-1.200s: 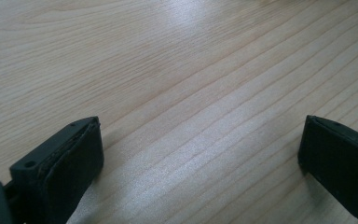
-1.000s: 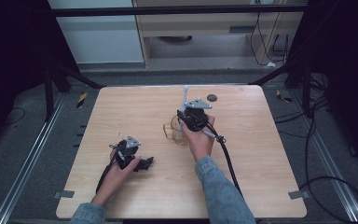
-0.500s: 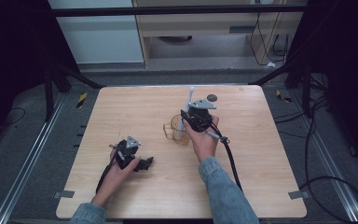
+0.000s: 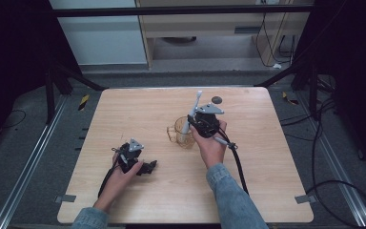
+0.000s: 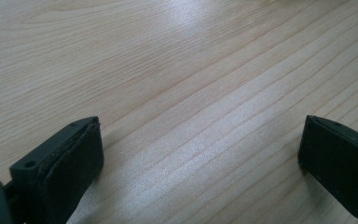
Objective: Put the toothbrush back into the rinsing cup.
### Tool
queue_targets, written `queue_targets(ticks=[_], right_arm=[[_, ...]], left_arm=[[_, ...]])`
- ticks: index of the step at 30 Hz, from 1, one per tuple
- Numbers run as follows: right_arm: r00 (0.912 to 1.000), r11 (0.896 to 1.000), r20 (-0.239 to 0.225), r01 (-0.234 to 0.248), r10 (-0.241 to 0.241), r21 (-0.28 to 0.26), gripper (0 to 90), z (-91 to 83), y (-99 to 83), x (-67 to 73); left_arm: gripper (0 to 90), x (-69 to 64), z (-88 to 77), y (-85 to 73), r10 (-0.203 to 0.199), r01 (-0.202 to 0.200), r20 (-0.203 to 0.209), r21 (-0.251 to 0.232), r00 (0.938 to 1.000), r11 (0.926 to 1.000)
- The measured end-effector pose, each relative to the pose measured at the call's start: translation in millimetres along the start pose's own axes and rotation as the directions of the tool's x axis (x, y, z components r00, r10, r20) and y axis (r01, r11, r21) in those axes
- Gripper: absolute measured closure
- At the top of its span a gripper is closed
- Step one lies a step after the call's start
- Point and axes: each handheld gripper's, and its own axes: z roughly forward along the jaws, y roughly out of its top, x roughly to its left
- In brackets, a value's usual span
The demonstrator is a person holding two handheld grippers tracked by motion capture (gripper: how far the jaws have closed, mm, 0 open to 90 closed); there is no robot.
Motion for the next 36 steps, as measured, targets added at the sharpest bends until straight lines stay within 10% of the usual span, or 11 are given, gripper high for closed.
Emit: queue_targets(ticks=[36], right_arm=[[0.9975, 0.995, 0.011, 0.07, -0.071, 0.068, 60.6, -38.8, -7.5, -24.3]], left_arm=[[0.0, 0.0, 0.0, 0.0, -0.001, 0.001, 0.001, -0.001, 1.0, 1.0]])
